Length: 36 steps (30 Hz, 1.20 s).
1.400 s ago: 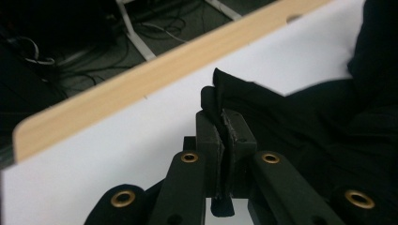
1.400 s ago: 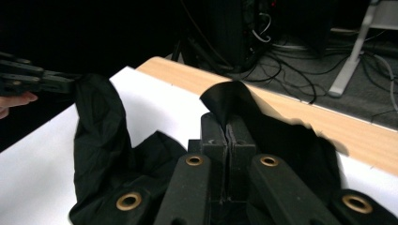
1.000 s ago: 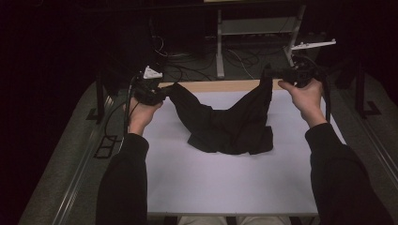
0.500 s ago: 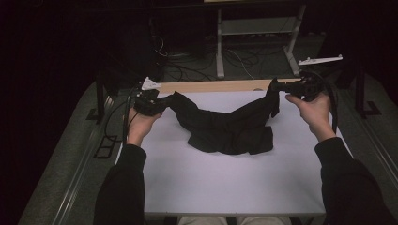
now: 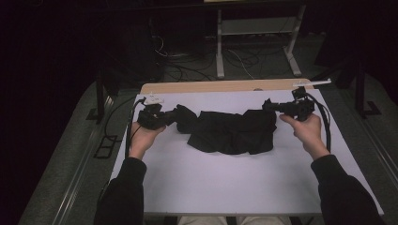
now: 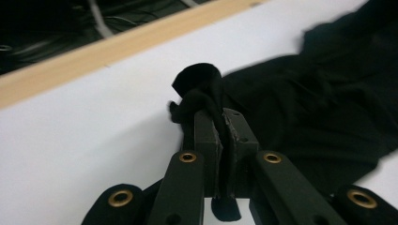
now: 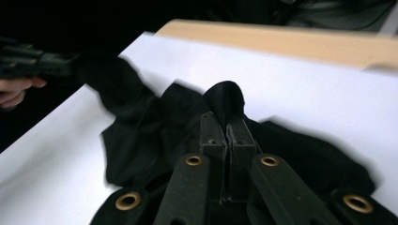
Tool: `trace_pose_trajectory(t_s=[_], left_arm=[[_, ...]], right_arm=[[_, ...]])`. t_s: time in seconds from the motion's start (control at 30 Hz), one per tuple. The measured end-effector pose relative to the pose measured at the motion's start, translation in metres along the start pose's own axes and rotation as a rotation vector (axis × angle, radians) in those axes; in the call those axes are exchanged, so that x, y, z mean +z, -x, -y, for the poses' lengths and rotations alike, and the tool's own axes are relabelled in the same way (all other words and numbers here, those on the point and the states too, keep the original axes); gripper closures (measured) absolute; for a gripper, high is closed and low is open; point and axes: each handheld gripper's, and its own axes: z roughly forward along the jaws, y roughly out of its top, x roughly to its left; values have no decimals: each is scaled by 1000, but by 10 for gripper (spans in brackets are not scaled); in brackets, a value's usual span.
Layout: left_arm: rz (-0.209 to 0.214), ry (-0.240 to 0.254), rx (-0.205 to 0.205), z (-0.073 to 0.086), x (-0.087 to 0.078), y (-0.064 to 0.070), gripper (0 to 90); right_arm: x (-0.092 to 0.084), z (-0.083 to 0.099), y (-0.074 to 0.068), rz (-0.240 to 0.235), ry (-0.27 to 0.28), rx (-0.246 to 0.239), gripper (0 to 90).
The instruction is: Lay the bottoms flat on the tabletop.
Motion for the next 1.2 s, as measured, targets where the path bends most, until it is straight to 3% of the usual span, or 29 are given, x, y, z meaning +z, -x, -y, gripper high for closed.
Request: trace_pose_trajectory(t_s=[0.07, 0.1, 0.17, 0.3, 0.47, 0.6, 0.63, 0.77, 0.8, 0.83, 0.93, 1.0, 1.03, 1.07, 1.13, 1.17, 1.2], left_arm=[[18, 0, 3, 4, 0, 4, 843], [85, 20, -11, 13, -2, 13, 843], [161, 41, -5, 21, -4, 26, 844], [263, 28, 38, 29, -5, 49, 843], [330, 18, 75, 32, -7, 67, 843], [429, -18, 115, 38, -12, 85, 843], [429, -18, 115, 38, -12, 85, 844], [529, -48, 171, 46, -19, 99, 844], [563, -67, 231, 51, -22, 104, 840], [577, -79, 249, 53, -22, 105, 836], [591, -112, 254, 56, -21, 105, 832], [588, -120, 262, 58, -19, 106, 771], [583, -122, 257, 58, -18, 106, 771], [573, -126, 235, 55, -16, 104, 706], [524, -116, 211, 51, -14, 103, 605], [524, -116, 211, 51, -14, 103, 549], [467, -95, 185, 45, -12, 100, 516]], right_arm=[[4, 17, -4, -16, -41, 3, 871], [6, 25, -6, -19, -62, 3, 870], [8, 42, -8, -35, -94, 21, 870], [5, 66, -15, -76, -127, 51, 870], [-7, 80, -26, -108, -121, 52, 868], [-16, 93, -32, -140, -128, 57, 868], [-16, 93, -32, -140, -128, 57, 868], [-28, 113, -39, -185, -173, 66, 868], [-30, 117, -40, -192, -179, 68, 868], [-32, 122, -42, -197, -184, 74, 868], [-35, 131, -45, -217, -200, 95, 867], [-39, 142, -54, -233, -238, 89, 866], [-39, 142, -54, -233, -238, 89, 866], [-42, 147, -59, -246, -251, 82, 866], [-44, 151, -64, -261, -260, 81, 866], [-44, 151, -64, -261, -260, 81, 866], [-46, 154, -70, -271, -272, 70, 865]])
